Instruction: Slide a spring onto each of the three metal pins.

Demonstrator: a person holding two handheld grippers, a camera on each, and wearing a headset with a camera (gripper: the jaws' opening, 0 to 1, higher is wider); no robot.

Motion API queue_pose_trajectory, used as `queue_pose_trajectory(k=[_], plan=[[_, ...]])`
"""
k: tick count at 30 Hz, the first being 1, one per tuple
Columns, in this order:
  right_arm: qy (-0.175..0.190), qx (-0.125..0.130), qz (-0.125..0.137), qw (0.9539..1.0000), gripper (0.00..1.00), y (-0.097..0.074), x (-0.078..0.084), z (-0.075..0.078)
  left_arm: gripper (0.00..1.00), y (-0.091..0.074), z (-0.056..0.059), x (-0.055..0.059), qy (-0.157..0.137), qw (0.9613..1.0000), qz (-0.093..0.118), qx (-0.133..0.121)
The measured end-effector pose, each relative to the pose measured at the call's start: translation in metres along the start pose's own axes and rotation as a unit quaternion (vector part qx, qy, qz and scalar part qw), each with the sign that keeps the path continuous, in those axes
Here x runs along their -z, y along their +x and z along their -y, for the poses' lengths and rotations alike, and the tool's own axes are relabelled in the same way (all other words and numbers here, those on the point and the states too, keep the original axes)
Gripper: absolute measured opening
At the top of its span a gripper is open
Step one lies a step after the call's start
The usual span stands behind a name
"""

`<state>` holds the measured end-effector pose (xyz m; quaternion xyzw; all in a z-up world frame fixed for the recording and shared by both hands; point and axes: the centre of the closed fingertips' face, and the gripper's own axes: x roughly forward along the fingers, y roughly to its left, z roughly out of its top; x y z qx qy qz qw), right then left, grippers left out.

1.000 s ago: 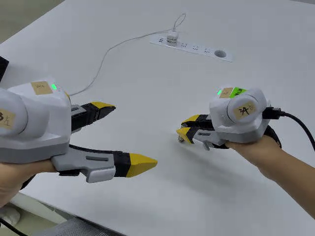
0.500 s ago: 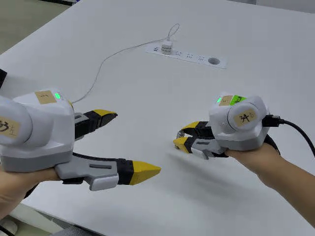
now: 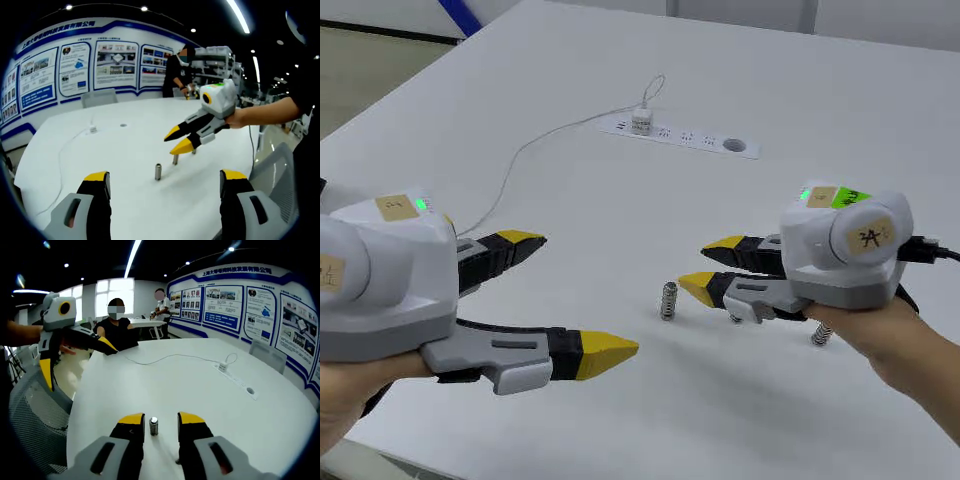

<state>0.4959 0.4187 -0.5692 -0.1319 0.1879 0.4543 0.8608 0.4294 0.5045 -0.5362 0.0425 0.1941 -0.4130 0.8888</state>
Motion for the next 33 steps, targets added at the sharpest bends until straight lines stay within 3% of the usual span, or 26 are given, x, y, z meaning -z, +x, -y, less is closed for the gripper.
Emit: queue_pose_trajectory(k=[7,10,20,26,33], plan=[[0.021,0.029,0.034,0.9988,0.29,-0.039,-0.007,0.011,0.94,0.000,0.003,-0.009,0.005,0.9999,0.010,0.001],[-0.006,0.061,0.053,0.9967,0.34,-0.060,-0.011,0.020,0.94,-0.003,0.004,-0.012,0.010,0.9999,0.011,0.001],[0.012,0.109,0.081,0.9907,0.41,-0.123,-0.009,0.039,0.94,-0.015,-0.002,-0.026,0.017,0.9994,0.027,-0.015],[0.020,0.127,0.084,0.9882,0.43,-0.154,-0.003,0.040,0.95,-0.020,-0.005,-0.028,0.031,0.9991,0.021,-0.019],[0.009,0.148,0.069,0.9865,0.45,-0.184,0.007,0.032,0.95,-0.024,-0.009,-0.033,0.031,0.9989,0.025,-0.026]])
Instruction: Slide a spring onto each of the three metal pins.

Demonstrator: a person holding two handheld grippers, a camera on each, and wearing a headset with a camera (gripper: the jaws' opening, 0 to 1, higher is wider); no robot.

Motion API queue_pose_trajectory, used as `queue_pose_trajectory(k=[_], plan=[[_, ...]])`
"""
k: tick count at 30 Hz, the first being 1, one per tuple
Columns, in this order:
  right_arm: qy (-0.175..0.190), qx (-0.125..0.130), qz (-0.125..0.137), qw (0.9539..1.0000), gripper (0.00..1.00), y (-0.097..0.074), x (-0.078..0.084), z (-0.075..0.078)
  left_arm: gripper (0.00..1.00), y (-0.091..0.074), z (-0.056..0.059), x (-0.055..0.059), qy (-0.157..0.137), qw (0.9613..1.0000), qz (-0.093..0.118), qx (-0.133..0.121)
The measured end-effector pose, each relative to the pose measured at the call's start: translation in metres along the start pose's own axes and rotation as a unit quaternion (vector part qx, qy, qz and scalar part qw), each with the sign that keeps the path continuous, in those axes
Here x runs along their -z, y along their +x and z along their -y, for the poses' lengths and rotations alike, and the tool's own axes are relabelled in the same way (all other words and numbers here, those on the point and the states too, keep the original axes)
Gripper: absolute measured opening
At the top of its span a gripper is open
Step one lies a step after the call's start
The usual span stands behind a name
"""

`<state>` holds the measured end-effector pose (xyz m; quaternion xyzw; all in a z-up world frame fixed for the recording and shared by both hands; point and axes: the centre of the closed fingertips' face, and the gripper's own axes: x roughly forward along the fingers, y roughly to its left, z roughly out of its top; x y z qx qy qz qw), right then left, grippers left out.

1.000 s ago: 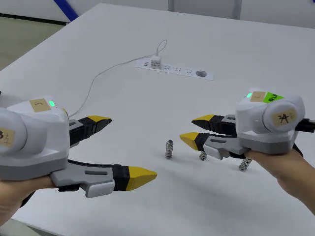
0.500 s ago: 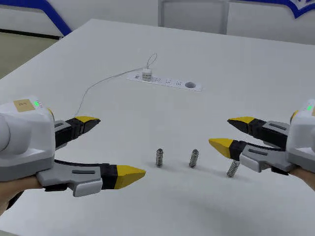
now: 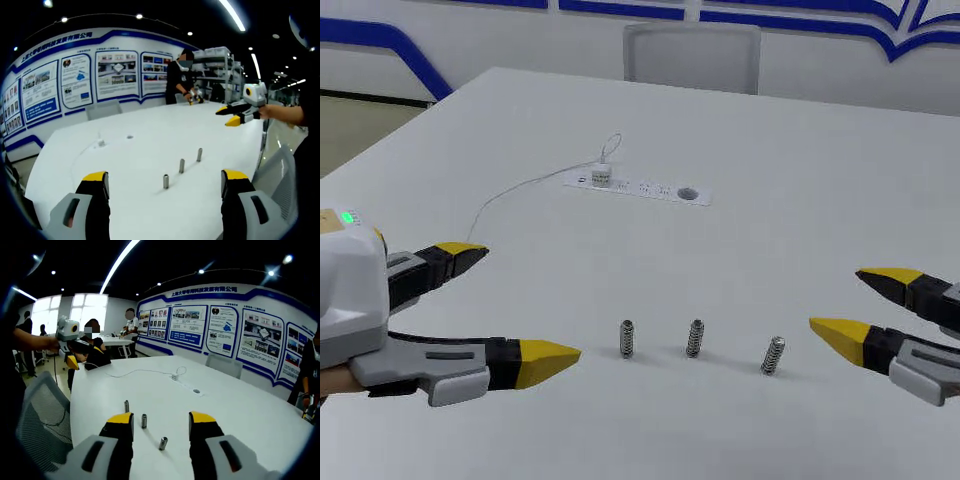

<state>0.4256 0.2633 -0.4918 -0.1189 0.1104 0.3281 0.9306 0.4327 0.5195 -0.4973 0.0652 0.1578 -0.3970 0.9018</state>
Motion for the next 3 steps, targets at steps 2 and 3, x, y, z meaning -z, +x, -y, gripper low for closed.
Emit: queue_pose_trajectory(k=[2,3], plan=[[0.001,0.007,-0.004,1.0000,0.45,-0.0087,0.0020,0.0001,0.95,-0.0002,-0.0003,-0.0015,0.000,1.0000,0.001,0.000],[-0.025,0.013,-0.024,0.9993,0.46,-0.0136,0.0077,0.0020,0.95,-0.0004,-0.0001,-0.0027,0.000,1.0000,0.001,0.001]])
